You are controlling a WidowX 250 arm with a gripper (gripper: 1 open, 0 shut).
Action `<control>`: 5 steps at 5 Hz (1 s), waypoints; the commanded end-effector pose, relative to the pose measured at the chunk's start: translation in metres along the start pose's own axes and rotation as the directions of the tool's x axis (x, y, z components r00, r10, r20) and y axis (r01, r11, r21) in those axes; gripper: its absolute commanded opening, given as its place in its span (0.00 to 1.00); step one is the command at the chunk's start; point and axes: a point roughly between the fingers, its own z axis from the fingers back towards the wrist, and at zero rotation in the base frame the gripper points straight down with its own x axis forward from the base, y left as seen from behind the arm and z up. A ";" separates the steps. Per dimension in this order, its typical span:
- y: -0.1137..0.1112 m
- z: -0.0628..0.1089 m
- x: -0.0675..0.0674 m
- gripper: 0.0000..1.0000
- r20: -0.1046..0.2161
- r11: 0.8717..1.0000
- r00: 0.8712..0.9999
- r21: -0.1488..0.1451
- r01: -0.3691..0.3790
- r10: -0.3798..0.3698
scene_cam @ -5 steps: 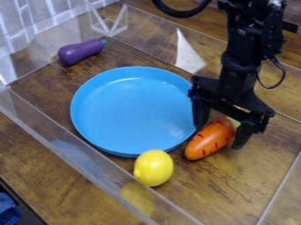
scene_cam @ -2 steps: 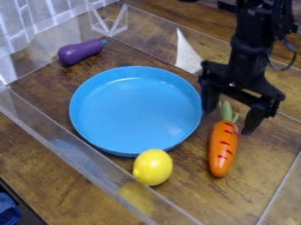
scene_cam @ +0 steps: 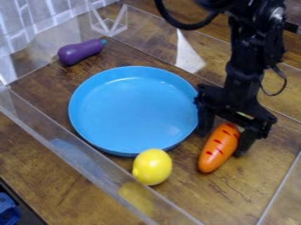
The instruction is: Move the carrot to the right side
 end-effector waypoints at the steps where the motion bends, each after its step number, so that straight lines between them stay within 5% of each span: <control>1: 0.003 0.034 0.018 0.00 0.087 1.000 0.996 -0.015 0.009 -0.008; 2: 0.006 0.053 0.029 0.00 0.118 0.999 0.993 -0.013 0.029 -0.028; 4: 0.012 0.040 0.010 0.00 0.145 0.999 0.989 -0.018 0.044 -0.041; 5: 0.015 0.041 0.010 1.00 0.161 0.998 0.985 -0.019 0.060 -0.056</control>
